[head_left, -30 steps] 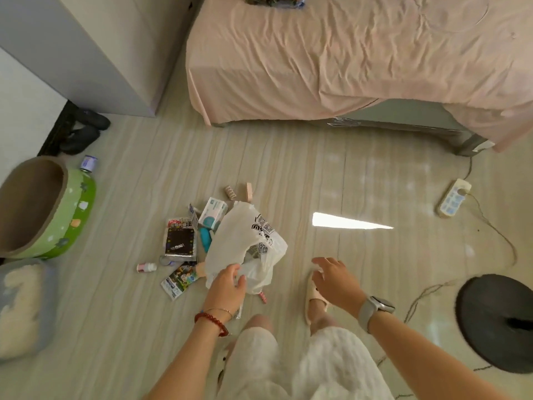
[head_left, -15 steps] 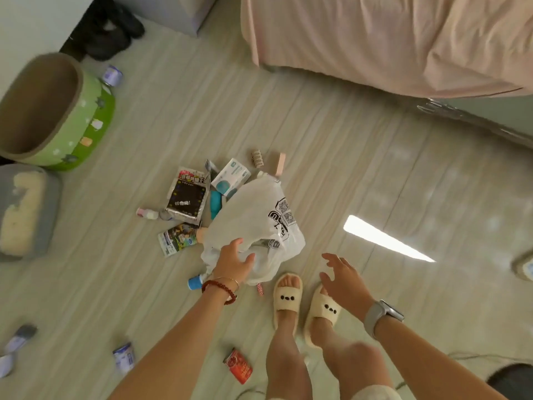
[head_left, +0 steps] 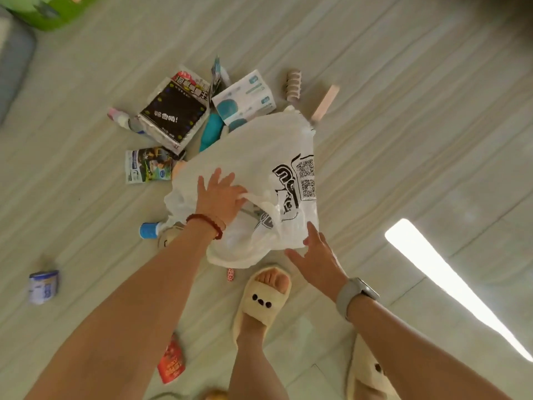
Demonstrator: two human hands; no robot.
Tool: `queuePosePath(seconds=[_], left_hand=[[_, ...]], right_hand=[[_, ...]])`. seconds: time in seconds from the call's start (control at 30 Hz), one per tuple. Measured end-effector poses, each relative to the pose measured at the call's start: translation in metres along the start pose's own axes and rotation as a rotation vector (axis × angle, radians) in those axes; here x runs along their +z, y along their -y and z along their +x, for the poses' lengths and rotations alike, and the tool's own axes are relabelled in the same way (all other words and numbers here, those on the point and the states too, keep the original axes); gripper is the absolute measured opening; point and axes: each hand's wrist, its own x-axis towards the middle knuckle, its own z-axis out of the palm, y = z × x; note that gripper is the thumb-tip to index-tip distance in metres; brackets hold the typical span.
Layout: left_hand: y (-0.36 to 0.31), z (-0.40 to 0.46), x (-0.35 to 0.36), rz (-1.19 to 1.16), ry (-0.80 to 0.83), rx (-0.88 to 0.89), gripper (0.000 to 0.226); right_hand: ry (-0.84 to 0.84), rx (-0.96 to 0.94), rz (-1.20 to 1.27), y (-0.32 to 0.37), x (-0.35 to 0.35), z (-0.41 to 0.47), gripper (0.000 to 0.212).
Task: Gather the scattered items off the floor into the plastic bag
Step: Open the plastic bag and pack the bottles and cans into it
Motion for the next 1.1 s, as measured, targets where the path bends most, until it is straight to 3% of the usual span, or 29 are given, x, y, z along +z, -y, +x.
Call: queuePosePath(seconds=[0.07, 0.13, 0.27, 0.3, 0.33, 0.43, 0.47, 0.53, 0.57, 0.73, 0.83, 0.93, 1.03, 1.1], left_hand=[[-0.015, 0.003, 0.006, -0.238, -0.006, 0.036, 0.029], [-0.034, -0.004, 0.001, -0.513, -0.044, 0.026, 0.026], [-0.049, -0.026, 0.0, -0.875, 0.082, -0.093, 0.015], [-0.051, -0.028, 0.003, -0.982, 0.1, -0.183, 0.017], [-0.053, -0.032, 0.001, -1.088, 0.094, -0.269, 0.024], [-0.065, -0.044, -0.002, -1.393, 0.105, -0.419, 0.03], [-0.071, -0.048, -0.004, -1.492, 0.183, -0.385, 0.027], [-0.077, -0.055, 0.002, -1.691, 0.325, -0.289, 0.042], [-0.074, -0.058, 0.006, -1.721, 0.334, -0.219, 0.044], [-0.037, -0.056, 0.031, -1.542, 0.077, 0.095, 0.046], [-0.017, -0.042, 0.042, -1.246, 0.249, 0.266, 0.034], [0.002, -0.028, 0.052, -1.125, 0.344, 0.247, 0.025], [0.015, -0.006, 0.079, -1.015, 0.09, 0.15, 0.025], [0.018, 0.008, 0.1, -0.954, -0.145, 0.062, 0.028]], right_hand=[[0.033, -0.03, 0.028, -0.015, -0.001, 0.014, 0.085], [0.015, -0.073, 0.081, -0.025, -0.007, 0.017, 0.078], [-0.007, -0.148, 0.203, -0.037, -0.029, -0.005, 0.018], [0.01, -0.145, 0.231, -0.035, -0.036, -0.016, 0.013], [0.041, -0.15, 0.249, -0.034, -0.042, -0.026, 0.016], [0.109, -0.177, 0.21, -0.021, -0.048, -0.051, 0.054], [0.082, -0.178, 0.187, -0.017, -0.049, -0.053, 0.05], [-0.046, -0.214, 0.154, -0.014, -0.054, -0.045, 0.02], [-0.127, -0.241, 0.126, -0.019, -0.059, -0.033, 0.018], [-0.243, -0.319, -0.044, -0.042, -0.085, 0.02, 0.025], [-0.164, -0.434, -0.151, -0.043, -0.095, 0.054, 0.03], [0.009, -0.398, -0.163, -0.04, -0.101, 0.088, 0.024], [0.141, -0.386, -0.109, -0.044, -0.095, 0.108, 0.02], [0.082, -0.476, 0.007, -0.045, -0.084, 0.113, 0.014]])
